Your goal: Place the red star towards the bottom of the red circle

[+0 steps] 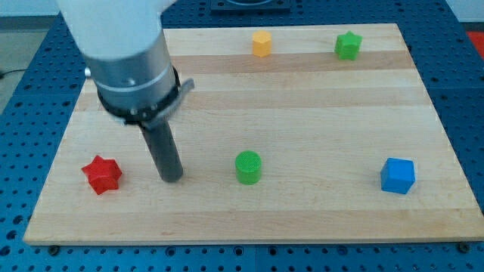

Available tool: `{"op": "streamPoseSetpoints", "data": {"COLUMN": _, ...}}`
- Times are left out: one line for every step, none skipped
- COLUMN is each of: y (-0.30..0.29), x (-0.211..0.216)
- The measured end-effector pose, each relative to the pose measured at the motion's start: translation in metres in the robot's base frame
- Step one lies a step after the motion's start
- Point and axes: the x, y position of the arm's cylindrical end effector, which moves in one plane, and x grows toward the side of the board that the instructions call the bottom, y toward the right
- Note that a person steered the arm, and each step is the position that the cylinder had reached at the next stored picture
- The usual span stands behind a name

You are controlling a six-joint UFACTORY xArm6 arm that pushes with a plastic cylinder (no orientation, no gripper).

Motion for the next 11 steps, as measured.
{"op": "streamPoseSetpoints", "data": {"y": -0.016, "x": 0.047}}
{"op": "streamPoseSetpoints", "data": {"y": -0.053, "x": 0.062}}
{"op": "streamPoseSetpoints", "data": {"y": -0.097, "x": 0.052}}
{"op": "streamPoseSetpoints", "data": {"y": -0.107, "x": 0.027}}
{"op": "streamPoseSetpoints", "data": {"y": -0.109, "x": 0.001}}
{"op": "streamPoseSetpoints", "data": {"y": -0.104, "x": -0.020}}
{"op": "streamPoseSetpoints", "data": {"y": -0.104, "x": -0.048}}
{"op": "streamPoseSetpoints", "data": {"y": -0.104, "x": -0.071}}
{"op": "streamPoseSetpoints", "data": {"y": -0.115, "x": -0.076}}
{"op": "streamPoseSetpoints", "data": {"y": -0.150, "x": -0.063}}
{"op": "streamPoseSetpoints", "data": {"y": -0.160, "x": -0.075}}
